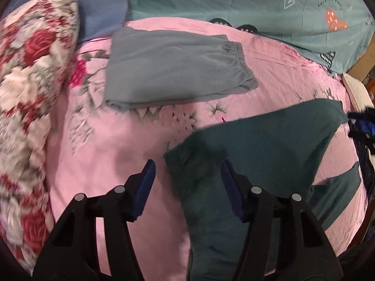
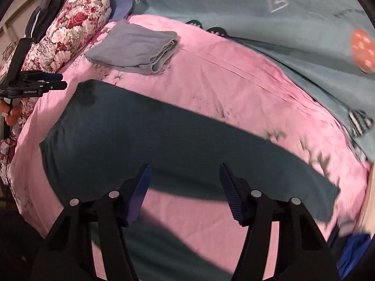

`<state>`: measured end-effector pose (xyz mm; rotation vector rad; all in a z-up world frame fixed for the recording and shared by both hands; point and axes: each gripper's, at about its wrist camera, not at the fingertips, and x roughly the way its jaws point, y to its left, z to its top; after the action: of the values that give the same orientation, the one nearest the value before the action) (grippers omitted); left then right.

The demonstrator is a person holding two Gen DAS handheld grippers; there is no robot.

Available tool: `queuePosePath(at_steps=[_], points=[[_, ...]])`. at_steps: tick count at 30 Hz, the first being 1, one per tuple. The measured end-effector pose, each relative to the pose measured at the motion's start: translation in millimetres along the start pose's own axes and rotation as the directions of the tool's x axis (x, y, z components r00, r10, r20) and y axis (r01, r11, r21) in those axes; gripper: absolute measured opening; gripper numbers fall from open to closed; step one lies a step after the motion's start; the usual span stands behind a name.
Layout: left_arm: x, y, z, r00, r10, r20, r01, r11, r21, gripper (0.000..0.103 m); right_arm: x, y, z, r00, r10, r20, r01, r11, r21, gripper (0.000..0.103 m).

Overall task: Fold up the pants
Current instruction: 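Grasp the pants waistband with the left gripper while the right gripper grasps a leg hem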

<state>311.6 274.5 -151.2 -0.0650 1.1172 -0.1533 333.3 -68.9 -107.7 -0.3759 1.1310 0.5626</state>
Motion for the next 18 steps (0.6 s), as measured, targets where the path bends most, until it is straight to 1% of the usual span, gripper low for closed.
queuePosePath(at_steps=[3, 5, 7, 9, 11, 12, 13, 14, 15, 16, 17, 18], points=[[23.1, 2.8, 11.3, 0.999, -0.034, -0.041, 0.035, 0.998, 0.045, 0.058, 40.7, -20.9, 26.3, 0.999, 0.017, -0.036, -0.02, 0.997, -0.079, 0.06], [38.5, 4.5, 16.0, 0.996, -0.043, -0.076, 0.049, 0.996, 0.078, 0.058, 61.9, -30.7, 36.4, 0.998, 0.027, -0.055, -0.033, 0.992, -0.118, 0.06], [52.1, 7.4, 19.7, 0.992, -0.057, -0.112, 0.068, 0.993, 0.092, 0.056, 80.2, -39.8, 43.8, 0.996, 0.042, -0.082, -0.053, 0.989, -0.135, 0.06], [62.3, 9.6, 22.3, 0.986, -0.085, -0.142, 0.098, 0.991, 0.091, 0.046, 96.6, -47.4, 48.9, 0.992, 0.069, -0.104, -0.083, 0.986, -0.147, 0.06], [68.9, 9.6, 23.6, 0.982, -0.098, -0.161, 0.115, 0.988, 0.103, 0.043, 109.4, -51.1, 49.5, 0.988, 0.083, -0.13, -0.104, 0.981, -0.164, 0.057], [71.3, 9.3, 24.1, 0.981, -0.095, -0.167, 0.115, 0.986, 0.117, 0.043, 113.2, -50.5, 48.6, 0.986, 0.088, -0.143, -0.113, 0.978, -0.177, 0.053], [72.7, 8.8, 24.5, 0.981, -0.093, -0.168, 0.116, 0.985, 0.13, 0.042, 117.9, -50.2, 47.4, 0.983, 0.091, -0.157, -0.121, 0.974, -0.192, 0.052], [73.4, 9.8, 25.0, 0.981, -0.095, -0.17, 0.119, 0.984, 0.134, 0.038, 120.9, -47.9, 45.5, 0.983, 0.084, -0.161, -0.119, 0.968, -0.22, 0.051], [74.0, 11.4, 26.0, 0.98, -0.097, -0.171, 0.121, 0.984, 0.134, 0.033, 120.4, -46.3, 45.0, 0.984, 0.082, -0.157, -0.118, 0.964, -0.237, 0.046], [74.4, 13.1, 26.7, 0.98, -0.099, -0.171, 0.122, 0.984, 0.13, 0.029, 120.5, -45.1, 44.7, 0.985, 0.072, -0.157, -0.11, 0.962, -0.25, 0.033], [74.6, 15.4, 27.1, 0.98, -0.101, -0.17, 0.123, 0.984, 0.126, 0.018, 119.9, -45.7, 44.6, 0.987, 0.059, -0.152, -0.097, 0.962, -0.257, 0.02], [74.7, 17.5, 26.6, 0.98, -0.104, -0.171, 0.125, 0.985, 0.121, 0.015, 119.2, -47.2, 44.8, 0.985, 0.069, -0.157, -0.108, 0.962, -0.252, 0.005]])
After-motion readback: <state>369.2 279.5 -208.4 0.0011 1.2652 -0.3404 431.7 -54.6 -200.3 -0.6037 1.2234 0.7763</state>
